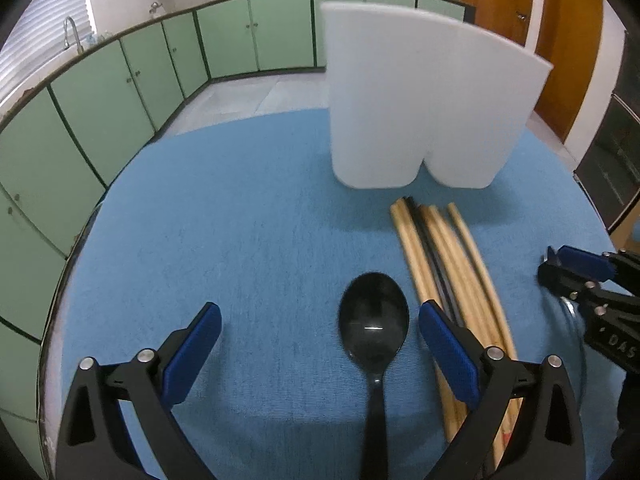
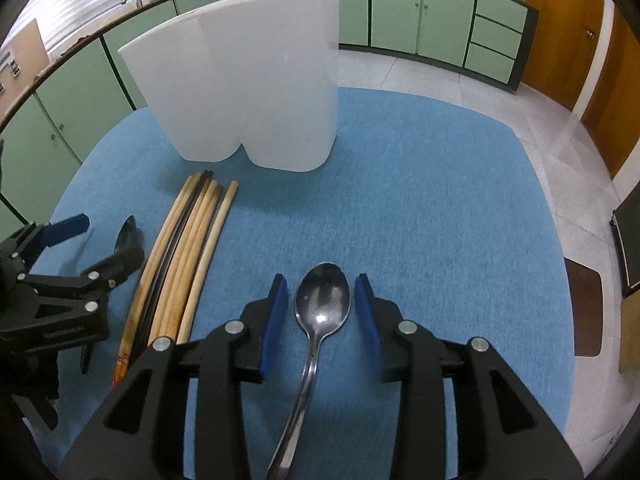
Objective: Organize utensils
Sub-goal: 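Grasp the black spoon with the left gripper while the right gripper holds the silver spoon, then carry both spoons over the white holder and open both grippers to drop them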
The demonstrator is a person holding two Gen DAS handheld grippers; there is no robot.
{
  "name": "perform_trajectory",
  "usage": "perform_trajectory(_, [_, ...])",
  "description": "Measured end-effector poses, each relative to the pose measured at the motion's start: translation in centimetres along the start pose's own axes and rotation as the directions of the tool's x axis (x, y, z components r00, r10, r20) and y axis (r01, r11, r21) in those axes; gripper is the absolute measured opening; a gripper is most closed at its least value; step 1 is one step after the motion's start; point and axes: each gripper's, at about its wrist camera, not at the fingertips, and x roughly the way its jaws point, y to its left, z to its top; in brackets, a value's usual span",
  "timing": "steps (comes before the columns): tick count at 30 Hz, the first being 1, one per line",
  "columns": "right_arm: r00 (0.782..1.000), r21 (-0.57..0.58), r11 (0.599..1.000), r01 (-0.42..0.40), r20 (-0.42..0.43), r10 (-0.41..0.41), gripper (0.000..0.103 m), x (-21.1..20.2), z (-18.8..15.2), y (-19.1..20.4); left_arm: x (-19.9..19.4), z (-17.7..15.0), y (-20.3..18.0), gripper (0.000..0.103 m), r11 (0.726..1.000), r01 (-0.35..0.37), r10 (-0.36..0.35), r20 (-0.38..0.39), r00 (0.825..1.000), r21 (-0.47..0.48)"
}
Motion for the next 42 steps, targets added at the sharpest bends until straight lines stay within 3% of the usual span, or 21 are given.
perform_trajectory(12, [1.000, 0.003, 1.000, 0.002, -0.023, -0.002, 0.035, 0.8, 0.3, 0.2, 2.4, 1.5, 0.8, 0.095, 1.000, -0.014, 0.013, -0.034, 0.999, -0.006])
perform_trajectory(14, [0.999, 0.004, 1.000, 0.003, -0.033, -0.003, 0.033, 1.1, 0.6, 0.1, 2.5, 1.9, 1.0, 0.084, 1.000, 0.012, -0.012, -0.032, 0.999, -0.012])
perform_trajectory(15, [0.999, 0.003, 1.000, 0.004, -0.034, -0.004, 0.028, 1.1, 0.8, 0.2, 2.4, 2.0, 1.0, 0.073, 1.000, 0.018, -0.018, -0.024, 1.000, -0.015])
perform_trajectory(19, [0.999, 0.014, 1.000, -0.006, -0.040, 0.006, 0.028, 1.2, 1.1, -0.1, 2.2, 2.1, 0.8, 0.035, 0.998, 0.061, -0.061, -0.013, 0.998, 0.004])
perform_trajectory(22, [0.999, 0.017, 0.999, -0.029, 0.037, 0.028, 0.028, 0.2, 1.0, -0.6, 1.6, 1.8, 1.4, 0.034, 0.990, 0.138, -0.138, 0.010, 0.990, -0.028])
perform_trajectory(24, [0.990, -0.010, 1.000, -0.026, 0.139, 0.027, 0.028, -1.5, 0.9, -0.6, 0.5, 1.5, 1.9, 0.034, 0.984, 0.173, -0.170, 0.073, 0.983, -0.040])
perform_trajectory(26, [0.972, -0.037, 0.999, -0.016, 0.233, 0.024, 0.027, -3.3, 0.8, -0.5, -1.4, 1.2, 2.5, 0.034, 0.976, 0.212, -0.201, 0.184, 0.962, -0.043])
perform_trajectory(28, [0.947, -0.051, 0.998, -0.035, 0.319, 0.050, 0.027, -5.1, 0.7, -0.6, -3.4, 0.8, 3.3, 0.034, 0.964, 0.262, -0.238, 0.296, 0.925, -0.041])
perform_trajectory(31, [0.919, -0.054, 0.996, -0.069, 0.386, 0.084, 0.027, -6.7, 0.9, -1.1, -5.5, 0.3, 3.2, 0.034, 0.968, 0.251, -0.230, 0.401, 0.887, -0.002])
perform_trajectory(34, [0.895, -0.061, 0.996, -0.067, 0.438, 0.087, 0.027, -8.1, 1.0, -0.6, -6.4, 0.1, 2.5, 0.034, 0.977, 0.211, -0.202, 0.453, 0.868, 0.032])
perform_trajectory(39, [0.852, -0.053, 0.993, -0.106, 0.510, 0.118, 0.027, -10.7, 2.2, -0.9, -8.2, 0.8, 1.1, 0.034, 0.978, 0.204, -0.194, 0.498, 0.845, 0.035])
perform_trajectory(42, [0.825, -0.060, 0.992, -0.107, 0.552, 0.122, 0.027, -12.2, 4.2, -0.9, -10.7, 3.1, 1.1, 0.034, 0.979, 0.194, -0.190, 0.562, 0.805, 0.053])
